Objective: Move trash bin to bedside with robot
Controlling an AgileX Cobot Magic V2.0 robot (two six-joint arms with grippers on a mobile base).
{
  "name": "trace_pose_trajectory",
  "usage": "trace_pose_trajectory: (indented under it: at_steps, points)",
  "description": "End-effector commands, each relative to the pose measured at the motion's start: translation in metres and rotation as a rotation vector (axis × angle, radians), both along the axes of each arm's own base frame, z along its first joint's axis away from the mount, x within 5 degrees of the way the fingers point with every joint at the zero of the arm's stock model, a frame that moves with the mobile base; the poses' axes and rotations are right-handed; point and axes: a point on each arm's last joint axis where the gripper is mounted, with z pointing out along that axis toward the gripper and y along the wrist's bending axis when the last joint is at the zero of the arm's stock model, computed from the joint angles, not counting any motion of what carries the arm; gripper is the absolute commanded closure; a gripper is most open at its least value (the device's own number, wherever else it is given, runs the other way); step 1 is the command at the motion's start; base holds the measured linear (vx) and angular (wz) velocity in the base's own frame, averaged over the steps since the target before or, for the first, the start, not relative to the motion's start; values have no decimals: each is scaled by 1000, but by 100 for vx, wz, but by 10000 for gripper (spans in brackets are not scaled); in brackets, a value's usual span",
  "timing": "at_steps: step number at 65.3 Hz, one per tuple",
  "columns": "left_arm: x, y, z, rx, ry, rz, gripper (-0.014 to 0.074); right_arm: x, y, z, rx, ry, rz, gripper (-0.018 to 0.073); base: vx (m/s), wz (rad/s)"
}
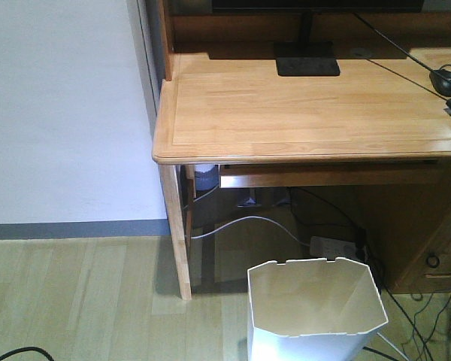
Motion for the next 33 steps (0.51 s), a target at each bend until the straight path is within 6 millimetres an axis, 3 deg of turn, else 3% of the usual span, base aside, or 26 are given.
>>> trace_pose_trajectory:
  at_steps: [1,10,18,25,33]
  points:
    - [1,-1,-1,-4,-67,-8,602,-3,-1,23,31,-145,-5,569,0,0]
    - [1,-1,-1,-4,-67,-8,602,8,-1,51,-13,-80,-8,569,0,0]
    - [1,-1,-1,-4,-67,-8,602,32,-1,75,-14,78,0,569,0,0]
    - [1,-1,-1,-4,-67,-8,602,56,-1,84,0,238,10,569,0,0]
    - [1,-1,-1,-4,-67,-8,602,76,-2,82,1,353,15,569,0,0]
